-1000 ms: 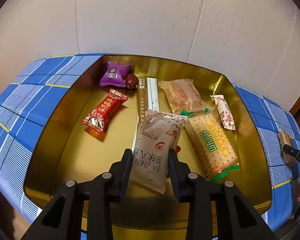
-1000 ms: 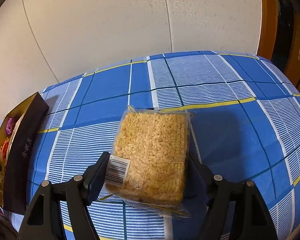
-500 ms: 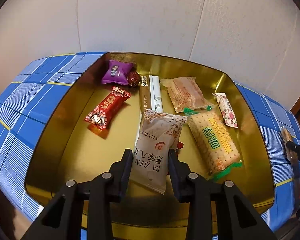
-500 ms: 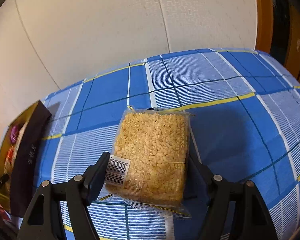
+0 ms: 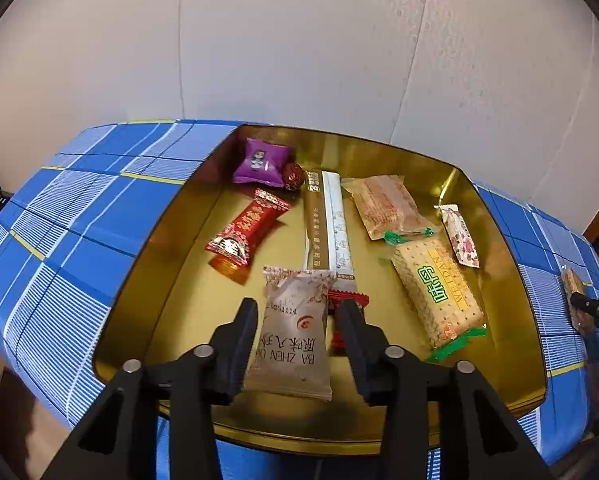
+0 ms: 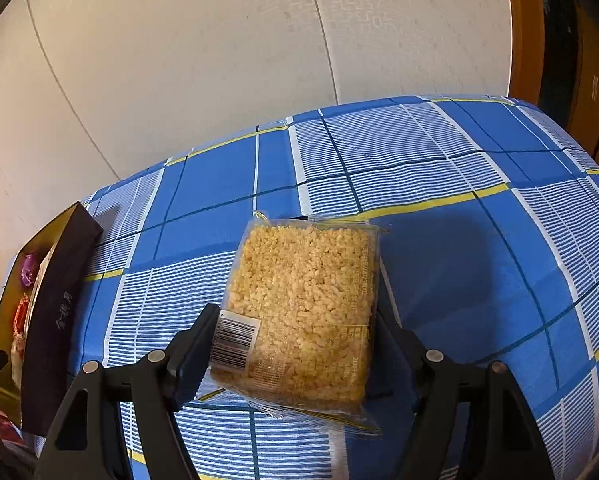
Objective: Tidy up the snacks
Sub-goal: 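Carry the white pastry bag into the tray and open the left gripper, then carry the rice-crisp block into the tray and open the right gripper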
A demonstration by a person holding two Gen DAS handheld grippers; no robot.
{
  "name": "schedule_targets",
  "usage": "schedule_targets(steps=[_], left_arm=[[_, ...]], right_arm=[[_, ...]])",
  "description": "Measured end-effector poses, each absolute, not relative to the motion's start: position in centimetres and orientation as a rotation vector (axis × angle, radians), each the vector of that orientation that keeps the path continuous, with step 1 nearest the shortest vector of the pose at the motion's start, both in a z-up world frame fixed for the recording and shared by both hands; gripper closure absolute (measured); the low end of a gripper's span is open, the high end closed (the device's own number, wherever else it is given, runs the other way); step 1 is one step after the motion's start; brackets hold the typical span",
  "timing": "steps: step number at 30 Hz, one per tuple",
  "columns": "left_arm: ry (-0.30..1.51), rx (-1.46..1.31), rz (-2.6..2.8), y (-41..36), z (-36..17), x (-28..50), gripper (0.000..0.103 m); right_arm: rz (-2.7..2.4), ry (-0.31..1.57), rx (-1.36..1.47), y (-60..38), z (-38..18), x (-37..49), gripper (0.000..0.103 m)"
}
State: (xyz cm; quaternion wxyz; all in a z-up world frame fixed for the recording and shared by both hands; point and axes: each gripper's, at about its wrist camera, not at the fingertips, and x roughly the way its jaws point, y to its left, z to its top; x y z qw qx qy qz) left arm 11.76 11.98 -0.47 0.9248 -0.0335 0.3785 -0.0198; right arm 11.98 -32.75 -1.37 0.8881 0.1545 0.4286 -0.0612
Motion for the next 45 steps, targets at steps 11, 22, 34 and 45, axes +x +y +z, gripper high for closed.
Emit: schedule_targets(steps=[11, 22, 34, 45], left_arm=[[0.712, -0.088, -0.007, 12.7, 0.6, 11.1, 0.028], [0.703, -0.112, 0.027, 13.6, 0.9, 10.8, 0.02], [0.665, -0.134, 0.033, 15.3, 1.5, 9.7, 0.016], [0.657, -0.165, 0.093, 17.8, 1.6, 8.9, 0.014]], right_arm=[[-0.164, 0.873, 0.257, -32.3, -0.9, 11.6, 0.027], [-0.124, 0.809, 0.357, -31.7, -0.1, 9.9, 0.028], [-0.007, 0.733, 0.31, -27.4, 0.7, 7.0, 0.028], [0.183, 0.739, 0.267, -19.1, 3.1, 6.4, 0.028]])
